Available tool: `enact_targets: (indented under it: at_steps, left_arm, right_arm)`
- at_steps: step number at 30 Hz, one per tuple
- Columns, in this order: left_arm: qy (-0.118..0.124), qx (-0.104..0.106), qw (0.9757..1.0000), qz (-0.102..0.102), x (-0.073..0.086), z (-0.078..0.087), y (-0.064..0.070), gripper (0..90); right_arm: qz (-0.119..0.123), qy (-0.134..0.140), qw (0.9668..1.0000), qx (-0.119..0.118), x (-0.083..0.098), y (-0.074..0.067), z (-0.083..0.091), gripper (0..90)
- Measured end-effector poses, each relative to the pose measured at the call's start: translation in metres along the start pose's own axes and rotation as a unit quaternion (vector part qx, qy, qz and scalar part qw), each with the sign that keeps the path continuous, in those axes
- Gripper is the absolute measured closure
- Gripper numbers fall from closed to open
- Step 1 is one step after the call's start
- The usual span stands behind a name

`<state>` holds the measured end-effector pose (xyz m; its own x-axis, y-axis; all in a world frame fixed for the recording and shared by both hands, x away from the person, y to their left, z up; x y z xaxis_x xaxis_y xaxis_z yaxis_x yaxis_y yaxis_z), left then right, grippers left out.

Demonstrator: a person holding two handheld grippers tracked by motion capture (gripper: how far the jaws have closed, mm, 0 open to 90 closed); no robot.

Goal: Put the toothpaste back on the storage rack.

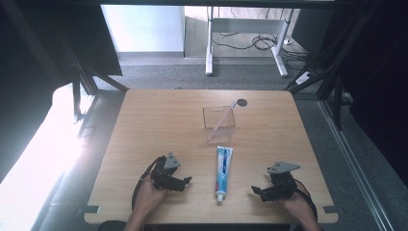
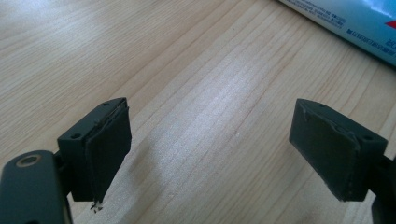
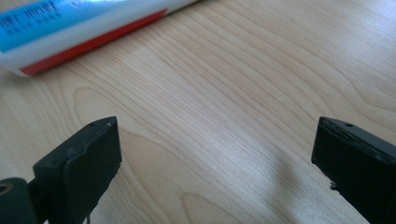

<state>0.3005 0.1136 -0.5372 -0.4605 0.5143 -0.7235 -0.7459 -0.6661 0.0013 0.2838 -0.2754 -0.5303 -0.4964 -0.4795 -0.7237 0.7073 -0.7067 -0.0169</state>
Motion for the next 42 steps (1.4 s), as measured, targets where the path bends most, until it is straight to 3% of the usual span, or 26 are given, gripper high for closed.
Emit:
enact_targets:
  at_steps: [5,9,19,25,28,33,42]
  left_arm:
    - [0.005,0.003,1.0,0.0,-0.001,0.001,-0.001,13.2]
    - [0.01,0.004,0.9999,0.004,-0.001,0.002,-0.001,13.2]
    - [0.017,0.002,0.9998,0.007,-0.002,0.004,-0.001,13.2]
    - [0.015,0.005,0.9999,0.006,-0.002,0.004,-0.001,13.3]
    - [0.014,0.006,0.9999,0.005,-0.002,0.003,-0.001,13.3]
    - [0.013,0.006,0.9999,0.005,-0.002,0.003,-0.001,13.3]
    - [0.004,0.002,1.0,-0.003,-0.001,0.002,0.0,13.4]
  right_arm:
    - [-0.011,-0.012,0.9999,0.002,-0.004,-0.001,0.002,6.1]
    - [-0.024,-0.028,0.9993,0.004,-0.004,-0.002,0.001,18.3]
    - [-0.005,-0.029,0.9994,-0.02,-0.016,-0.011,0.002,64.7]
    - [0.012,-0.024,0.9993,-0.027,-0.023,-0.016,0.005,81.6]
    - [0.009,-0.03,0.9986,-0.043,-0.026,-0.017,0.002,89.5]
    - [0.016,-0.038,0.9974,-0.059,-0.03,-0.022,-0.004,89.8]
    - [0.03,-0.023,0.9951,-0.091,-0.048,-0.036,-0.012,89.8]
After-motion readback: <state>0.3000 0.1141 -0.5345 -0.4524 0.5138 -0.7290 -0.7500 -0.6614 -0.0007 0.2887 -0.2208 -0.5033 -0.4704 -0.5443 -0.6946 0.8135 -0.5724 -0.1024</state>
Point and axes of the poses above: each handheld gripper's, and its own axes: z roughly backward along the jaws, x roughly out of its underside, y roughly to its right, the point moved 1 cm from there along -z, roughly forward along the jaws, and after that the axes turned 2 degrees about y, right-handed, at the moved point
